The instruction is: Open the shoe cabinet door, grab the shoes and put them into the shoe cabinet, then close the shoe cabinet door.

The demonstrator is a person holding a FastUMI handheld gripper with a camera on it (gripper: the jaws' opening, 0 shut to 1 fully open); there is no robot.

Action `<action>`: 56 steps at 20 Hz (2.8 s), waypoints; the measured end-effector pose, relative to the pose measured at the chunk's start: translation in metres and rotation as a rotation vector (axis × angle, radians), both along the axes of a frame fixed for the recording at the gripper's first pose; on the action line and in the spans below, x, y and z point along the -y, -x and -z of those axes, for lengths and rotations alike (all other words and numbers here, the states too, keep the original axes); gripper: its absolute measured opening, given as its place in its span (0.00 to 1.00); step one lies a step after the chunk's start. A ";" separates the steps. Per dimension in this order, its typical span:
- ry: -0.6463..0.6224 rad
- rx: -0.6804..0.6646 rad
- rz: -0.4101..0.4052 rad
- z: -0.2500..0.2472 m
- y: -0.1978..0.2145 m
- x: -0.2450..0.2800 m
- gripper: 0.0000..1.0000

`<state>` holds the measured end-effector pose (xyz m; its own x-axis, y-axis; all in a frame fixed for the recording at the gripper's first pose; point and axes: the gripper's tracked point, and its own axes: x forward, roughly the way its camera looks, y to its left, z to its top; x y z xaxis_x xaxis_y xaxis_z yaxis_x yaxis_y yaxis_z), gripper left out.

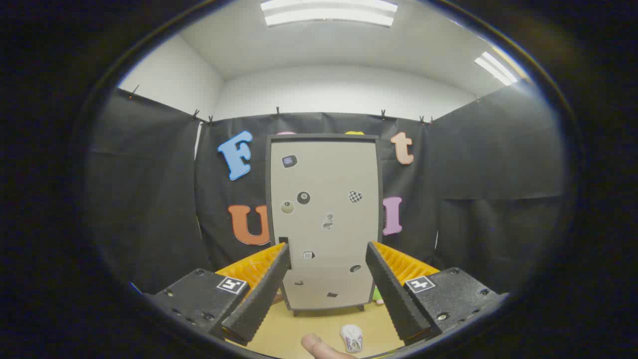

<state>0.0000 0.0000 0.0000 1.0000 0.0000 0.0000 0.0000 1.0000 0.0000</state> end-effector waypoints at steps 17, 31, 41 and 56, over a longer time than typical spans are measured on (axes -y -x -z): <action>0.023 -0.015 -0.131 0.025 -0.086 -0.032 1.00; 0.001 -0.143 -0.200 0.123 -0.271 -0.099 1.00; 0.005 -0.269 -0.225 0.182 -0.339 -0.122 0.60; 0.031 -0.278 -0.257 0.179 -0.295 -0.115 0.27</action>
